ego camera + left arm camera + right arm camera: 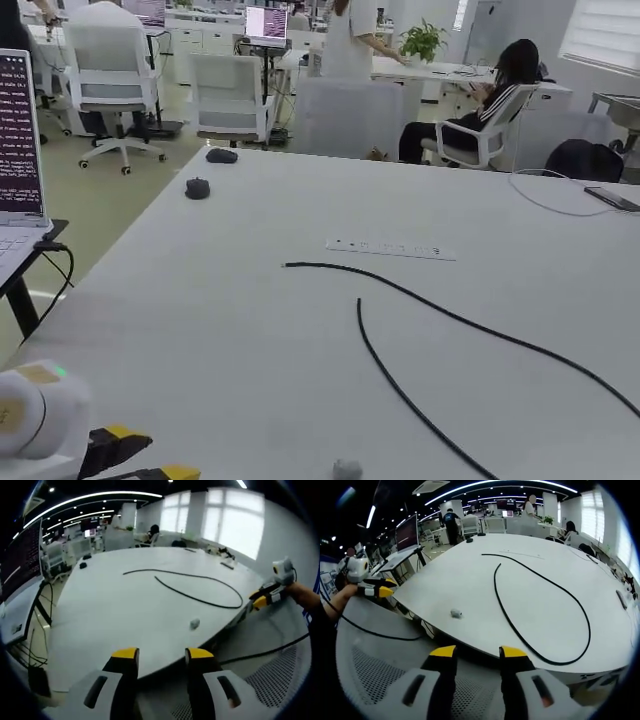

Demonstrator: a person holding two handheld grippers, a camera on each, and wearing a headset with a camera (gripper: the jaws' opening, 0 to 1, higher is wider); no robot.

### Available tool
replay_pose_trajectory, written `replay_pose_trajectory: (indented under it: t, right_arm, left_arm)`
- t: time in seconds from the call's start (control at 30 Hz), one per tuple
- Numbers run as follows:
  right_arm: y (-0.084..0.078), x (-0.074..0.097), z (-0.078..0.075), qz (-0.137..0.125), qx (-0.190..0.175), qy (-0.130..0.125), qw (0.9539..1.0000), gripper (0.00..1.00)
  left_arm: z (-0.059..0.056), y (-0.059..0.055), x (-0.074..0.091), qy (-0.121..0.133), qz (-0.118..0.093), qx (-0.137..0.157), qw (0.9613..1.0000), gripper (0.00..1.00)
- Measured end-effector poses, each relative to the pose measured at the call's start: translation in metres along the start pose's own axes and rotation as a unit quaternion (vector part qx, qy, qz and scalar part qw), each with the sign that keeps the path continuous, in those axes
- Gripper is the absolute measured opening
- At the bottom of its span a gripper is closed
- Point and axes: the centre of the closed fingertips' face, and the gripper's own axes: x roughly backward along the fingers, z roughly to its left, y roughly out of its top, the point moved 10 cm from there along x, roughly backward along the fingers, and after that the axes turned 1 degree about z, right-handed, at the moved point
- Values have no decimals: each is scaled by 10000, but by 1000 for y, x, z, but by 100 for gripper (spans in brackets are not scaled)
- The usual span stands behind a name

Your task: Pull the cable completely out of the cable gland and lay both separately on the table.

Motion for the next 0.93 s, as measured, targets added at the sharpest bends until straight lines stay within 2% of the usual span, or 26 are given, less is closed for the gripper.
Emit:
replay_pose_trajectory:
  t: [0.53,0.93]
  right_arm:
    - [-2,-3,-1,59,14,-47,10000,33]
    - [-2,-4,-1,79,-3,-35,10000,33]
  left_arm:
    - [0,-2,-1,-11,122,-18,9999,36]
    - [2,-3,-1,-5,123,13,9999,36]
